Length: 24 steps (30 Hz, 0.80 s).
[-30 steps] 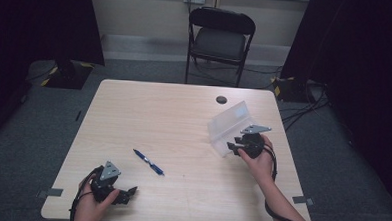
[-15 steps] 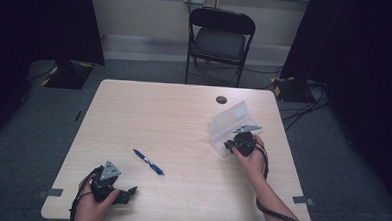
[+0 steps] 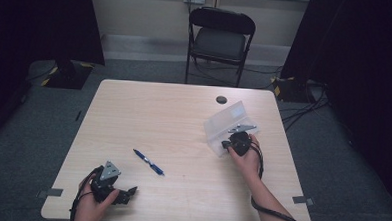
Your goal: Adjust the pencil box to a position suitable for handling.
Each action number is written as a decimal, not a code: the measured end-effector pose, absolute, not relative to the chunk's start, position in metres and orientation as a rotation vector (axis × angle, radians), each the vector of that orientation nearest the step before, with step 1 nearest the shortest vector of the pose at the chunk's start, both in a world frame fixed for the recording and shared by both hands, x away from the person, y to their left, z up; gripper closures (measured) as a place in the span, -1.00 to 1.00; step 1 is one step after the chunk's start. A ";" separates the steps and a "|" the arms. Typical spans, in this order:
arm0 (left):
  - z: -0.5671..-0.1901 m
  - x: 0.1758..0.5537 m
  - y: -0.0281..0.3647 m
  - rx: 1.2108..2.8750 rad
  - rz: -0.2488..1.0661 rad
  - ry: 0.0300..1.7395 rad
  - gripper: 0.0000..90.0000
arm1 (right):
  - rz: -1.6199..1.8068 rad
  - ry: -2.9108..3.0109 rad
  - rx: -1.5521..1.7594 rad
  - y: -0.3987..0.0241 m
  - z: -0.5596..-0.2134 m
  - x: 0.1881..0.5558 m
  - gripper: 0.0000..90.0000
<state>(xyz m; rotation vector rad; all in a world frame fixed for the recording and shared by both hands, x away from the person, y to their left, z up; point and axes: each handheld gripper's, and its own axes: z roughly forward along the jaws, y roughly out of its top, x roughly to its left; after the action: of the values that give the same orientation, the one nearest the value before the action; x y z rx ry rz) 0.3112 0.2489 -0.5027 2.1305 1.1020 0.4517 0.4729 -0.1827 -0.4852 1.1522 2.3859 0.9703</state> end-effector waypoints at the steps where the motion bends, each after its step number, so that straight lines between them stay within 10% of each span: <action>1: -0.503 0.311 0.249 2.131 0.452 1.102 -1.00 | 0.975 2.390 1.140 -0.180 -0.485 0.473 1.00; 24: -0.503 0.311 0.249 2.132 0.452 1.101 -1.00 | 1.059 2.466 1.016 -0.105 -0.489 0.466 0.99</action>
<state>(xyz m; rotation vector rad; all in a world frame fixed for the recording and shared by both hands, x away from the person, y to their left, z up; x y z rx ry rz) 0.3113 0.2490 -0.5026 2.1316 1.1014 0.4521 0.4662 -0.1046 -0.4890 1.0159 2.4656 1.0591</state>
